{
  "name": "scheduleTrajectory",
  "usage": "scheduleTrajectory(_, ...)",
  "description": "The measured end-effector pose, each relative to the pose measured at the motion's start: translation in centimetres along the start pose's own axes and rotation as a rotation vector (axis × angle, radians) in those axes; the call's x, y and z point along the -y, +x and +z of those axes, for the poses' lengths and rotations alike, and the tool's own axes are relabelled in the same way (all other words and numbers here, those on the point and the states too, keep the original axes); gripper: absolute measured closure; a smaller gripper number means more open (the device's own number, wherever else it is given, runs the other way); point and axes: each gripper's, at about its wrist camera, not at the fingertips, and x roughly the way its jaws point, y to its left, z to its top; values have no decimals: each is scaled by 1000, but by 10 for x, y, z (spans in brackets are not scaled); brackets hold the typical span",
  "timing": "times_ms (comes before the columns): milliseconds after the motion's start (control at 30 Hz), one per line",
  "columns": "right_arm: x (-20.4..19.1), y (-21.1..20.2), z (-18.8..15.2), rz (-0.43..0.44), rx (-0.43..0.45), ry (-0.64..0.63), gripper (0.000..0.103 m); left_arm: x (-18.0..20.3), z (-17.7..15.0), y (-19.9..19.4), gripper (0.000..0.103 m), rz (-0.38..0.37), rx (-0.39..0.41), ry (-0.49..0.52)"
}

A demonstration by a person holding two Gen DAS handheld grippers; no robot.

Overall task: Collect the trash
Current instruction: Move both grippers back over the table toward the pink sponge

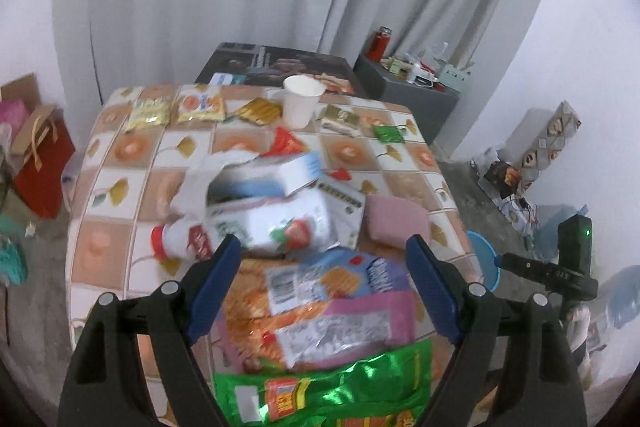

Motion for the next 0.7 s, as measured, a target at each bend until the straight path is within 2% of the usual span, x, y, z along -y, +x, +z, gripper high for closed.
scheduleTrajectory(167,-20,20,4,-70,-21,-113,40,-15,-7,13,21,-7,-15,-25)
scheduleTrajectory(267,-39,37,8,-163,-26,-271,37,-18,-5,23,21,-29,-25,-22)
scheduleTrajectory(433,-62,66,19,-246,-28,-538,26,-25,4,37,21,-38,-23,-11)
scheduleTrajectory(567,-72,92,28,-290,-52,-724,22,-40,18,46,21,25,-3,31)
scheduleTrajectory(633,-75,104,34,-283,-78,-793,20,-49,25,52,21,66,-2,60)
scheduleTrajectory(700,-78,113,41,-274,-101,-828,20,-60,31,60,27,122,-10,91)
